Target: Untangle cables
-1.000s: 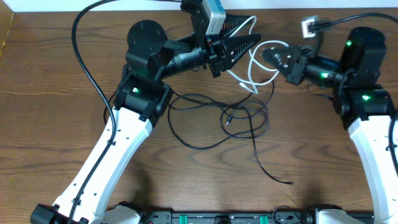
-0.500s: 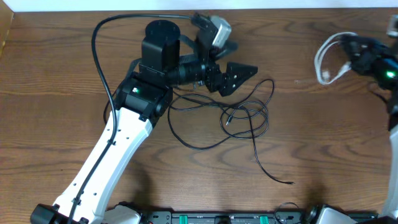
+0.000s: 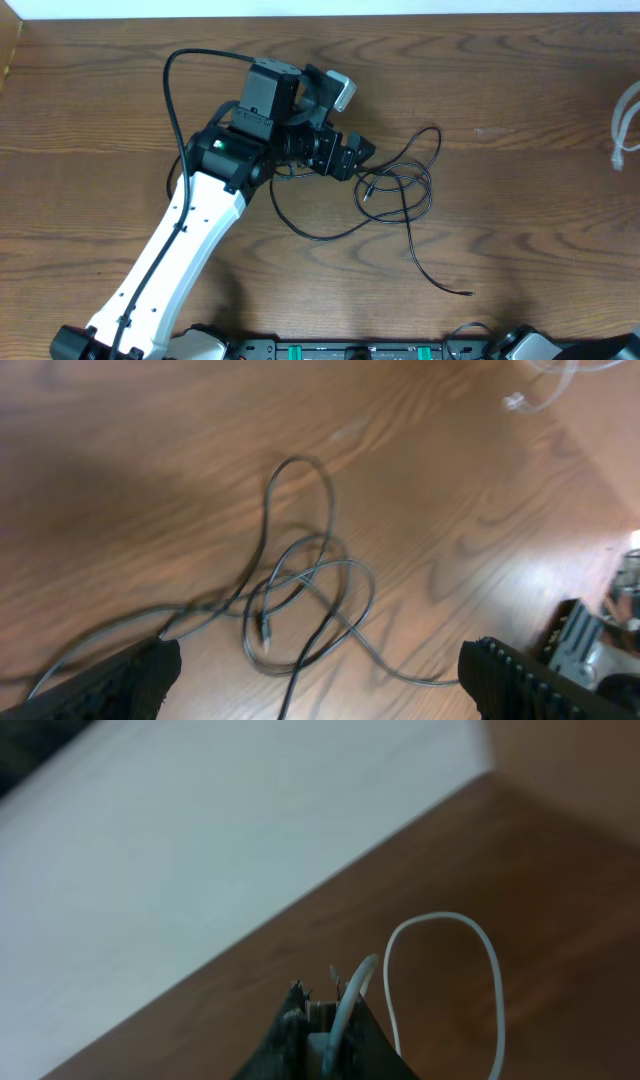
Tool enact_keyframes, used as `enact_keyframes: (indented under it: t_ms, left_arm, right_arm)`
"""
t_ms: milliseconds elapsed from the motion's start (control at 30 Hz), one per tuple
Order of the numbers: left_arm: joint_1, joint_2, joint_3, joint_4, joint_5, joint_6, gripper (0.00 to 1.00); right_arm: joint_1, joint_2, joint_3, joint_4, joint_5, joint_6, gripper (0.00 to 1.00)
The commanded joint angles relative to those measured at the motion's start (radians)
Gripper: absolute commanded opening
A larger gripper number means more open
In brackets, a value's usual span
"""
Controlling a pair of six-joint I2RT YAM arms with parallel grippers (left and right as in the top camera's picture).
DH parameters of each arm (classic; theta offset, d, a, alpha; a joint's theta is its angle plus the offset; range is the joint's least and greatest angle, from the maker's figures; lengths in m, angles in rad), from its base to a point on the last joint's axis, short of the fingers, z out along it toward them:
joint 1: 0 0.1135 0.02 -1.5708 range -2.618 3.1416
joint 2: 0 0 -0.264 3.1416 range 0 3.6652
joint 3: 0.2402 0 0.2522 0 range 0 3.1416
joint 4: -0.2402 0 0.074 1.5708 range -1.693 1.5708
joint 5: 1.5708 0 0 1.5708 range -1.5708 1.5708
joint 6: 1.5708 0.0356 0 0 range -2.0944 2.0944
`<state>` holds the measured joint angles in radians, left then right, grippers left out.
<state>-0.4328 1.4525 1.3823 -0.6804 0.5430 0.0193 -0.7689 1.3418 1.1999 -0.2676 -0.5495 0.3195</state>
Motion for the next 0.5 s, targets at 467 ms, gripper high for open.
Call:
enact_keyframes:
  t_ms: [467]
  left_arm:
    - [0.004, 0.115, 0.009, -0.014, -0.058, 0.014, 0.94]
  right_arm:
    - [-0.115, 0.261, 0.007, 0.16, 0.475, -0.097, 0.25]
